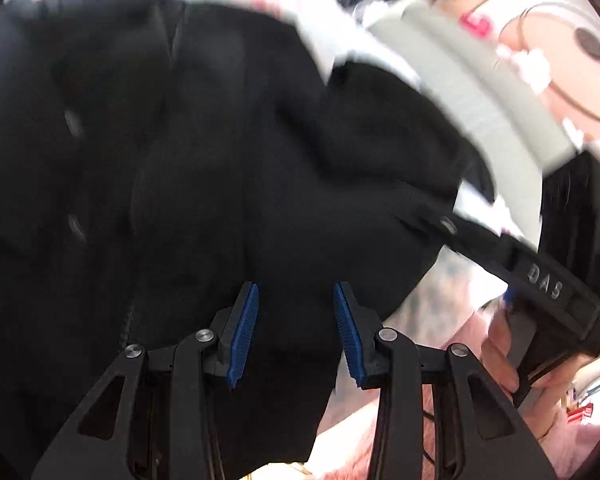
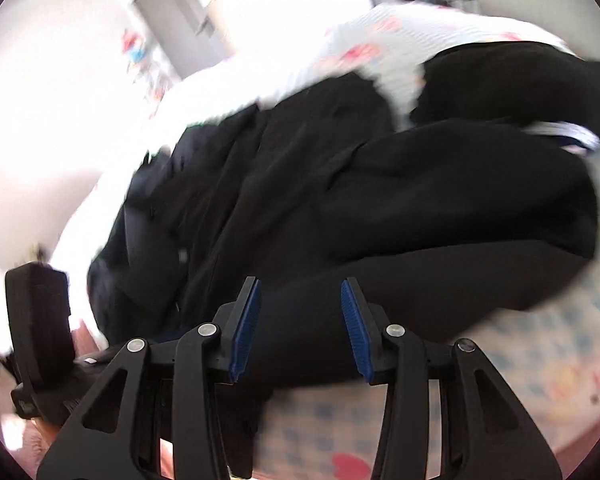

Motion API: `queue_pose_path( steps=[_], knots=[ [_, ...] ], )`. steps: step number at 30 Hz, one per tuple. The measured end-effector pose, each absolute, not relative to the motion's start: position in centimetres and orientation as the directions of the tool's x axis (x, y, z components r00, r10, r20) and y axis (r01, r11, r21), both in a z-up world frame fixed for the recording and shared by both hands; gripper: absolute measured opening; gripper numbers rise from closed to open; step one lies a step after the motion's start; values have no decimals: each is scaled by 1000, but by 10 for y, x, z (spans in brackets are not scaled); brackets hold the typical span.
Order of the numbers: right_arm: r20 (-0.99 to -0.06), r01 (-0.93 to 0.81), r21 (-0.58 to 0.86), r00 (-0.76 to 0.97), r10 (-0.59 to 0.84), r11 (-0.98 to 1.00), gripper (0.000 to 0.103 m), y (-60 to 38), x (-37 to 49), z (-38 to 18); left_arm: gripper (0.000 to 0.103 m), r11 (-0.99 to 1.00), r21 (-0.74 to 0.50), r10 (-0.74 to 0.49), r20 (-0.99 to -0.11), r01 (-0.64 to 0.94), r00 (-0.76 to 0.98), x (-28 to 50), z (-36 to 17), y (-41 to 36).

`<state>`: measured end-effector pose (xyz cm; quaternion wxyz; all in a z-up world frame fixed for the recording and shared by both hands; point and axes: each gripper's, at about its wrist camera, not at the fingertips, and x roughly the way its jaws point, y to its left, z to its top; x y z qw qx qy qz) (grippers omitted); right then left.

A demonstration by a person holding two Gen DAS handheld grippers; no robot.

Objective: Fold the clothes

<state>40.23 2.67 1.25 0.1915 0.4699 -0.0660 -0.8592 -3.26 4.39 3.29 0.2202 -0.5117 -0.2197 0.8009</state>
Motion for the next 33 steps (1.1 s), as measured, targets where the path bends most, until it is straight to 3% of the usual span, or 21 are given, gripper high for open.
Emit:
queue_pose_path(
  steps=[3, 8, 13, 15, 16, 18, 23, 33],
  knots=[
    [-873, 236, 184, -407, -269, -954, 39, 8, 412, -18, 41, -781, -610, 618, -724, -135, -306, -19, 24, 44],
    [-891, 144, 138, -415, -187, -980, 35, 19, 458, -19, 41, -735, -666, 671, -685, -129, -283, -1, 25, 20],
    [-807, 176, 212, -523, -274, -961, 50, 2, 511, 29, 53, -722, -683, 656, -626, -110, -422, 3, 46, -13],
    [-799, 209, 254, -505, -326, -944, 55, -4, 512, 30, 51, -728, -683, 650, -661, -58, -373, -5, 31, -17],
    [-814, 219, 249, -481, -326, -944, 55, -14, 508, 26, 43, -731, -682, 650, -681, -31, -338, -6, 23, -18],
    [-894, 151, 85, -425, -142, -985, 53, -30, 496, -1, 41, -750, -660, 640, -702, -54, -311, 0, 24, -15],
    [-870, 77, 258, -414, -267, -963, 51, -16, 532, 24, 45, -738, -661, 664, -674, -139, -323, 2, 59, -28],
    [-835, 206, 219, -467, -292, -954, 63, 2, 402, 97, 48, -853, -497, 513, -747, -156, -424, -108, 84, -44]
  ],
)
